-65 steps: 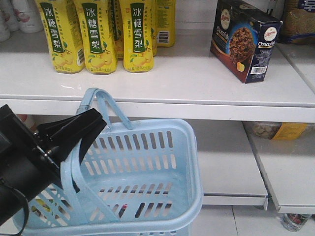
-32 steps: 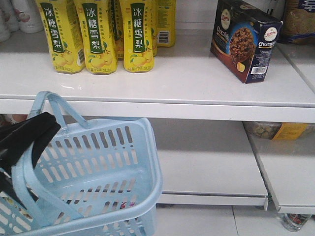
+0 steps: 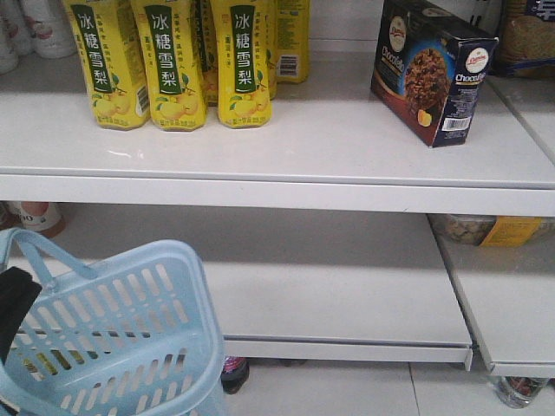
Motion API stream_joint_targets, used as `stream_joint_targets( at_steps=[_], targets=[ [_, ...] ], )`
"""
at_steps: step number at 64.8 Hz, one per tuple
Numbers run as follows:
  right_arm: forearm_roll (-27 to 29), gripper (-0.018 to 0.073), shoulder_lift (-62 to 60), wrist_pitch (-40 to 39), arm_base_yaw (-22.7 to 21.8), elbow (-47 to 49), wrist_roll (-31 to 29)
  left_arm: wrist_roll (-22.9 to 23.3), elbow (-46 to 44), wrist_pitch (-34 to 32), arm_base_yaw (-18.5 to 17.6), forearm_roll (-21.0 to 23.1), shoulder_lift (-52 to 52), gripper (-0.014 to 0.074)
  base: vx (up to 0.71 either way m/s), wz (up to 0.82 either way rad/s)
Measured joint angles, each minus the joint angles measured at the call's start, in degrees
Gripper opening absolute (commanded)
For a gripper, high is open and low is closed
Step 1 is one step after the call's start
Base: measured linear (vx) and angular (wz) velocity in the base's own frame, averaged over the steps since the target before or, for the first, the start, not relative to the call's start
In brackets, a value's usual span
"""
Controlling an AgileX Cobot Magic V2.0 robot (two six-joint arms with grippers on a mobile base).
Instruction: Left arm holds basket, right arm returns cookies
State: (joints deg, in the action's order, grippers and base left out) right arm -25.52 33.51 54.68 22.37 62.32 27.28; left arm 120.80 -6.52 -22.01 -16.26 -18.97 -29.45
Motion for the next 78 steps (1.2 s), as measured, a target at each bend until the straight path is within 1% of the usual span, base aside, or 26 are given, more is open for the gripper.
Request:
stream_joint_targets(
  at_steps=[10,20,27,39,45,52,57,67,78],
  targets=[
    [0.00,-0.0003,0.00,0.00,0.00,0.00,0.00,0.02,4.08,0.18,4.09,-0.16,3.82,0.0000,0.00,0.00],
    [0.00,-0.0003,0.00,0.00,0.00,0.00,0.00,-1.43,6.72,1.47,10.00,-0.96,8.41,0.0000,0.00,0.00],
    [0.00,-0.0003,0.00,0.00,0.00,0.00,0.00,-1.97,8.00,4.06,13.93,-3.04,12.27,0.0000,0.00,0.00],
    [0.00,-0.0003,0.00,0.00,0.00,0.00,0.00,-2.35,7.99,11.32,17.84,-8.66,19.19,0.0000,0.00,0.00],
    [0.00,-0.0003,0.00,0.00,0.00,0.00,0.00,-2.38,7.99,14.52,19.28,-11.04,22.49,0.0000,0.00,0.00],
    [0.00,-0.0003,0.00,0.00,0.00,0.00,0.00,-2.38,7.99,18.15,20.85,-15.39,26.65,0.0000,0.00,0.00],
    [0.00,-0.0003,0.00,0.00,0.00,0.00,0.00,-2.50,7.99,20.14,21.46,-17.58,28.95,0.0000,0.00,0.00],
    [0.00,-0.0003,0.00,0.06,0.00,0.00,0.00,-2.51,7.99,23.83,21.55,-18.43,29.83,0.0000,0.00,0.00],
    [0.00,-0.0003,0.00,0.18,0.00,0.00,0.00,-2.51,7.99,24.51,21.55,-18.43,29.83,0.0000,0.00,0.00]
  ],
)
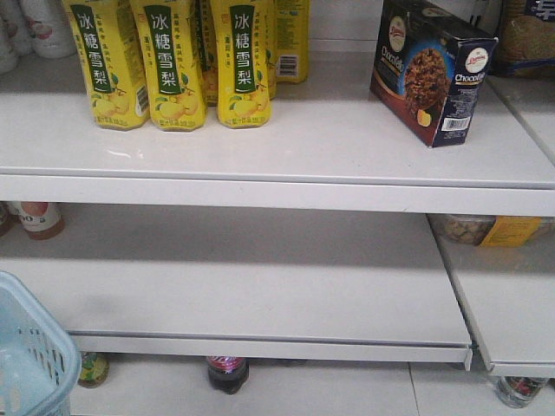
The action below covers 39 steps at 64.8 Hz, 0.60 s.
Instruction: Left arm holds basket, right arm returns cookies
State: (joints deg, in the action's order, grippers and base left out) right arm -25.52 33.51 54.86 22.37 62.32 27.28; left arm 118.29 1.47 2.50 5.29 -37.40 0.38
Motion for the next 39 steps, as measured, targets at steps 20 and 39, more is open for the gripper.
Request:
stream_joint_targets(
  at_steps=[20,39],
  targets=[
    [0.00,-0.0003,0.00,0.00,0.00,0.00,0.00,-5.49,0.00,-1.71,0.00,0.49,0.00,0.0000,0.00,0.00],
    [0.00,-0.0003,0.00,0.02,0.00,0.00,0.00,-46.68,0.00,-1.20,0.00,20.98,0.00,0.0000,0.00,0.00]
  ],
)
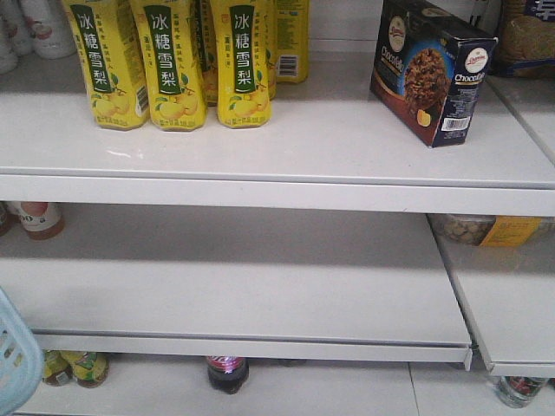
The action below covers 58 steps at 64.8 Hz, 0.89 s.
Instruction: Left arm holds basket, right arm returns cookies
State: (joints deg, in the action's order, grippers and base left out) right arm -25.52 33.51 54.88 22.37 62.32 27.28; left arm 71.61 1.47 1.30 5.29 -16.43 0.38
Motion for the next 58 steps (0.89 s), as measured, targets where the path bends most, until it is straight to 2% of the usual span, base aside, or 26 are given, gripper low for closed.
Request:
stream_joint_targets(
  at_steps=[7,14,22,29,41,49,58],
  targets=[
    [0.00,-0.0003,0.00,0.00,0.00,0.00,0.00,-18.74,0.00,0.10,0.00,9.25,0.00,0.0000,0.00,0.00],
    [0.00,-0.0003,0.00,0.00,0.00,0.00,0.00,-35.55,0.00,0.14,0.00,16.43,0.00,0.0000,0.00,0.00],
    [0.00,-0.0003,0.00,0.00,0.00,0.00,0.00,-51.20,0.00,0.62,0.00,19.73,0.00,0.0000,0.00,0.00],
    [0.00,-0.0003,0.00,0.00,0.00,0.00,0.00,-60.48,0.00,1.68,0.00,20.11,0.00,0.0000,0.00,0.00],
    [0.00,-0.0003,0.00,0.00,0.00,0.00,0.00,-68.68,0.00,5.72,0.00,20.16,0.00,0.0000,0.00,0.00],
    [0.00,-0.0003,0.00,0.00,0.00,0.00,0.00,-71.61,0.00,9.00,0.00,20.27,0.00,0.0000,0.00,0.00],
    [0.00,-0.0003,0.00,0.00,0.00,0.00,0.00,-72.04,0.00,9.48,0.00,20.44,0.00,0.0000,0.00,0.00]
  ],
)
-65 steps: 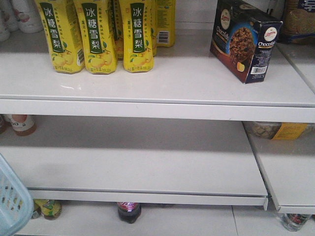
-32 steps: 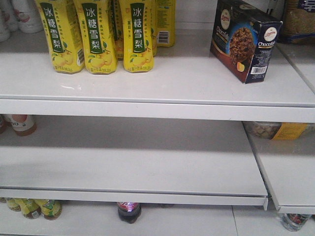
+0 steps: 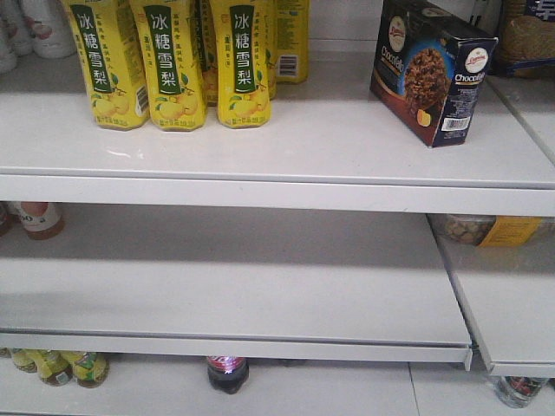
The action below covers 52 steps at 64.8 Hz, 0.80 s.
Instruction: Left arm holds basket, right arm returns cookies
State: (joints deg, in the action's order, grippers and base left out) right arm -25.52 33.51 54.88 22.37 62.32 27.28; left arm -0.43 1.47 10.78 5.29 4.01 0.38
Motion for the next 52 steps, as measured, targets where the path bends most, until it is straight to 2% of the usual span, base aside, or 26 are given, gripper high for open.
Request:
stream_joint_targets(
  at_steps=[52],
  targets=[
    [0.00,-0.0003,0.00,0.00,0.00,0.00,0.00,-0.27,0.00,0.05,0.00,0.06,0.00,0.0000,0.00,0.00]
  ],
)
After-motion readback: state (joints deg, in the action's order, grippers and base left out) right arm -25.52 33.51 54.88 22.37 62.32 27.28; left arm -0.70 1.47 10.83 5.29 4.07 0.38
